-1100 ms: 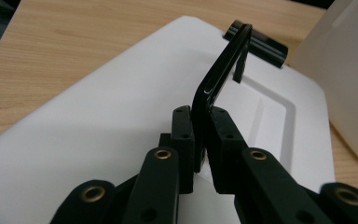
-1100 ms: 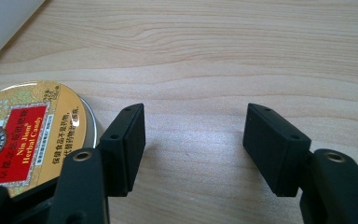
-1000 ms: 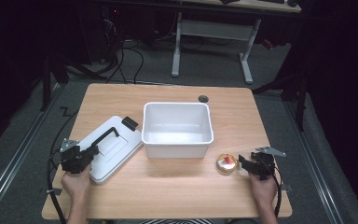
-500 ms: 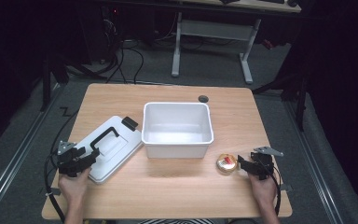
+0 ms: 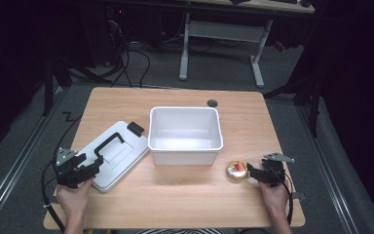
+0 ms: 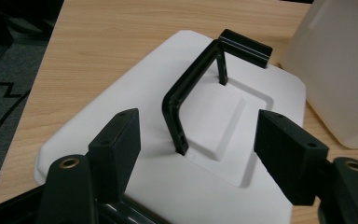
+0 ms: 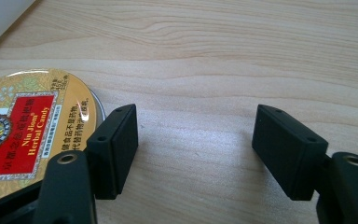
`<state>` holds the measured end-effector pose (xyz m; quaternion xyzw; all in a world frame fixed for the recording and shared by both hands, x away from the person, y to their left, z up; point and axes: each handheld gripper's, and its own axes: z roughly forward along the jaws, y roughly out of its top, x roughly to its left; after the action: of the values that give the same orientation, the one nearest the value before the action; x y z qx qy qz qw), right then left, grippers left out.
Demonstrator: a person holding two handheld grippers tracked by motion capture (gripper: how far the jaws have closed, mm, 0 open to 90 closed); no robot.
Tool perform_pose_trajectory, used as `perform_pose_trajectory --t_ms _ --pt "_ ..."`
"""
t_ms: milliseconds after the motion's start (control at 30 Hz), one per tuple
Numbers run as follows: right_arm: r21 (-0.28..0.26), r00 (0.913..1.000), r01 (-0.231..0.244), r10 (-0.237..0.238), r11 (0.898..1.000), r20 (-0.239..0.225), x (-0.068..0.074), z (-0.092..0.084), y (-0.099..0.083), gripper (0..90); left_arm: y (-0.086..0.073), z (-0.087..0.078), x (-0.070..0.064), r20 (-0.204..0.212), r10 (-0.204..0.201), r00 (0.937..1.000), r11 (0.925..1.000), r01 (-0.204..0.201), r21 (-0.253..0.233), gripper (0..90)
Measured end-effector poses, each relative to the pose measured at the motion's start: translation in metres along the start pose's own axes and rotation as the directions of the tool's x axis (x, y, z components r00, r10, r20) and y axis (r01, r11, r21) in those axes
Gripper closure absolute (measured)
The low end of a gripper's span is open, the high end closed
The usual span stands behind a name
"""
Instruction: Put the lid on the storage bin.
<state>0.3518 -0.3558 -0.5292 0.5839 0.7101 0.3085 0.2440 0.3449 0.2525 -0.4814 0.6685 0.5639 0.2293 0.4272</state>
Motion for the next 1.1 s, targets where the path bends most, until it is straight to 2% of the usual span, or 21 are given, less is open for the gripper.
perform_pose_trajectory --t_ms 167,300,500,567,733,800,933,1000,1100 --pt "0.005 0.9998 0.001 0.000 1.000 -0.019 -0.001 -0.002 0.002 32.0 -0.002 -0.004 -0.017 0.033 0.043 0.9985 0.9991 -0.043 0.003 32.2" --pt "-0.008 0.9992 0.005 -0.005 1.000 -0.039 -0.001 -0.007 0.005 32.7 -0.004 -0.003 -0.034 0.072 0.081 0.9941 0.9966 -0.082 0.010 32.3" --pt "-0.010 0.9976 0.009 -0.010 1.000 -0.068 0.001 -0.013 0.005 33.0 -0.010 0.005 -0.061 0.124 0.154 0.9802 0.9871 -0.158 0.024 32.5" --pt "-0.011 0.9969 0.015 -0.015 1.000 -0.077 0.002 -0.015 0.007 33.1 -0.013 0.008 -0.070 0.145 0.162 0.9761 0.9852 -0.168 0.033 32.6" --pt "-0.028 0.9937 0.039 -0.042 0.999 -0.104 0.008 -0.022 0.014 32.8 -0.023 0.019 -0.091 0.173 0.204 0.9636 0.9745 -0.217 0.058 32.8" --pt "-0.029 0.9920 0.042 -0.045 0.999 -0.117 0.010 -0.024 0.016 32.6 -0.027 0.023 -0.097 0.172 0.227 0.9585 0.9679 -0.242 0.069 32.8" --pt "-0.010 0.9872 0.079 -0.080 0.997 -0.138 0.017 -0.026 0.022 30.9 -0.036 0.031 -0.109 0.187 0.251 0.9497 0.9578 -0.272 0.094 32.8" --pt "-0.005 0.9836 0.098 -0.098 0.995 -0.152 0.019 -0.027 0.024 29.9 -0.039 0.034 -0.113 0.188 0.264 0.9462 0.9525 -0.286 0.104 32.8" --pt "0.011 0.9759 0.129 -0.125 0.992 -0.179 0.026 -0.028 0.029 27.9 -0.044 0.039 -0.116 0.191 0.267 0.9446 0.9491 -0.292 0.118 32.9"
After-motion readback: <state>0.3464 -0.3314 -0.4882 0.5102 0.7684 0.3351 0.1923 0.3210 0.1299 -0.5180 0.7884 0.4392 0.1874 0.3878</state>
